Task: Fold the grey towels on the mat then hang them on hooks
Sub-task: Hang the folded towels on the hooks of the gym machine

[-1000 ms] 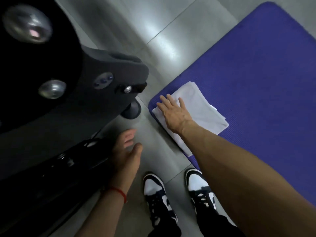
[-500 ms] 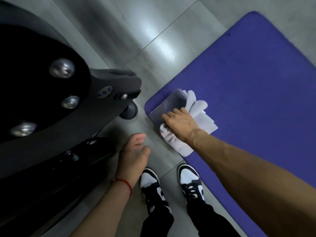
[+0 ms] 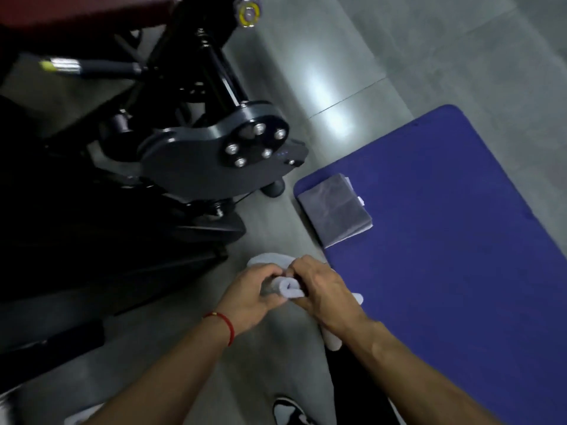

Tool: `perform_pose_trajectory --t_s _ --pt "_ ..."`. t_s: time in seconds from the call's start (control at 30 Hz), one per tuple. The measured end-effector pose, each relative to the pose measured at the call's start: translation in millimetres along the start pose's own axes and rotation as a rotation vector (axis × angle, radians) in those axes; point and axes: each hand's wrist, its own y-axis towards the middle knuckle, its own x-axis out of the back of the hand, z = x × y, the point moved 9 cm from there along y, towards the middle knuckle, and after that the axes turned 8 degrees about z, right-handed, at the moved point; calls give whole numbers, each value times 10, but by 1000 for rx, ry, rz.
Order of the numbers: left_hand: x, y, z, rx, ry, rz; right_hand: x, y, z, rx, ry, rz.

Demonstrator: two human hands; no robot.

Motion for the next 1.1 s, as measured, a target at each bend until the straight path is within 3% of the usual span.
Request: perform_pose_trajectory --t_s 0.17,0.4,0.5,0.63,0.83,1.03,1.1 --pt "104 -1288 416 -23 -27 -100 -512 -381 952 110 25 113" --pt "65 -3492 1303 -126 -524 -487 -1481 -1105 2966 496 -350 28" --pt "58 -4451 1568 -203 -600 -579 -2007 -1457 3676 554 -312 75" --pt "11 -5443 2034 -258 -620 -580 -2646 -1758 4378 517 -133 168" --pt "138 -6100 2655 -263 -828 -642 -3318 -1696 4962 468 7 220" --pt "633 -5885 3106 -275 -1017 -529 -3651 -997 5154 421 167 312" --pt "859 -5752 3308 -237 -1015 -562 -3776 -683 5085 398 217 363"
